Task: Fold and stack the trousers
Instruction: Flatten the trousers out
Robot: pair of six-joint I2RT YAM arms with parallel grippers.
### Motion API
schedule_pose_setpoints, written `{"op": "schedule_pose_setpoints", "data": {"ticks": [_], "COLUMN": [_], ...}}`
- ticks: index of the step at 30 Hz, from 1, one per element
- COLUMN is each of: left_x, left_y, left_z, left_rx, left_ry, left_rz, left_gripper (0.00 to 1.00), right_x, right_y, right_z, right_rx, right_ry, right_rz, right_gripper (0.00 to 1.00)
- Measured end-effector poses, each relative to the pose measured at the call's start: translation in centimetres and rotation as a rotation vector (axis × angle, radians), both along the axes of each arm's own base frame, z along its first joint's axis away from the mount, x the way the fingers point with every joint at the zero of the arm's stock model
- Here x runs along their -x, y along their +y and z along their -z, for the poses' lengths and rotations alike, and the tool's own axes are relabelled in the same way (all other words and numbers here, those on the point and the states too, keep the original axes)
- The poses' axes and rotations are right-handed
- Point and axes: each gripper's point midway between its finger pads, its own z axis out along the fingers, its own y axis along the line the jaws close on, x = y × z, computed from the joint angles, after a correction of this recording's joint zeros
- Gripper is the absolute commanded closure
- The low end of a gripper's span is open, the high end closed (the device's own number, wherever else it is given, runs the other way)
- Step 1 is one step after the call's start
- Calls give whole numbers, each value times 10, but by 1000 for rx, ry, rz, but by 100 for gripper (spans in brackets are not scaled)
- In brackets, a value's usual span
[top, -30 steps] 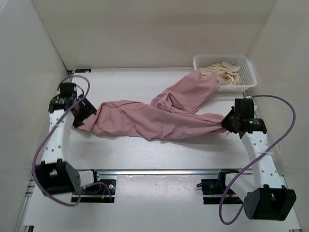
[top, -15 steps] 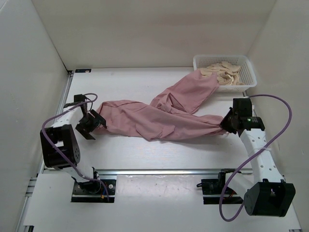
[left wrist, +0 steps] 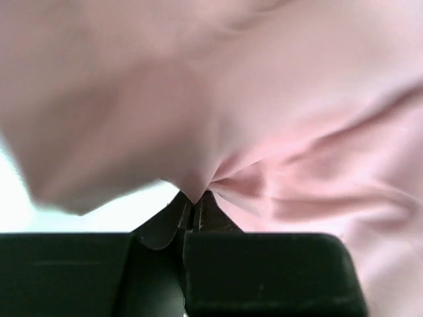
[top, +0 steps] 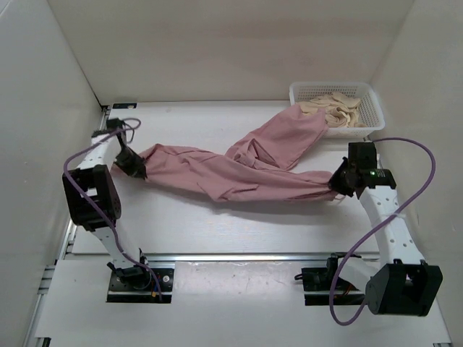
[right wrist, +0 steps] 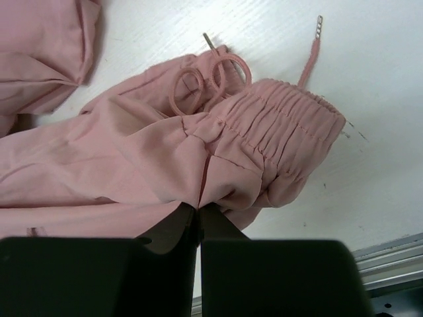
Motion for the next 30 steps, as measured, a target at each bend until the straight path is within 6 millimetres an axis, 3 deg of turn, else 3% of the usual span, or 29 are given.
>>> {"op": "schedule_pose_setpoints", "data": {"ticks": [2,4,6,8,9,11,12,14,16,18,21,23,24,26,27,28,30], "left_x": [-32,-77,-125,-154,-161,-148,-133,-97,-65,-45,-24,-12,-3,24,36,46,54], "left_y": [7,12,14,14,14,15,17,22,25,23,16,11,8,4,6,8,13], "left_z": [-41,-100,-176,-256,-294,-346,-362,-382,-389,-386,-339,-288,-256,-191,-168,-153,-145], "left_rx": [-11,-20,-32,-53,-66,-70,-66,-63,-66,-71,-41,-2,20,48,48,50,38], "left_ry": [-79,-224,-417,-617,-722,-858,-888,-926,-934,-934,-833,-716,-648,-475,-406,-351,-312], "left_rz": [0,12,33,58,67,74,69,51,30,24,24,19,13,0,-15,-29,-40], "left_gripper": [90,90,90,90,90,90,90,90,90,90,90,87,55,6,0,0,0], "right_x": [-11,-38,-77,-124,-139,-151,-148,-128,-97,-64,-15,22,41,81,98,114,132], "right_y": [2,4,7,7,6,4,3,4,6,4,-3,-6,-8,-15,-19,-22,-26], "right_z": [-7,-30,-69,-129,-158,-217,-244,-280,-294,-287,-229,-173,-142,-92,-76,-66,-67], "right_rx": [-9,-22,-47,-50,-49,-40,-35,-31,-30,-22,-20,-34,-43,-44,-37,-33,-31], "right_ry": [12,-1,-60,-200,-272,-420,-487,-581,-622,-635,-530,-432,-359,-245,-206,-184,-224], "right_rz": [1,-8,-15,-25,-29,-35,-38,-55,-61,-47,8,64,97,192,233,268,320], "right_gripper": [100,100,100,100,100,100,100,100,100,100,100,98,76,35,22,12,6]}}
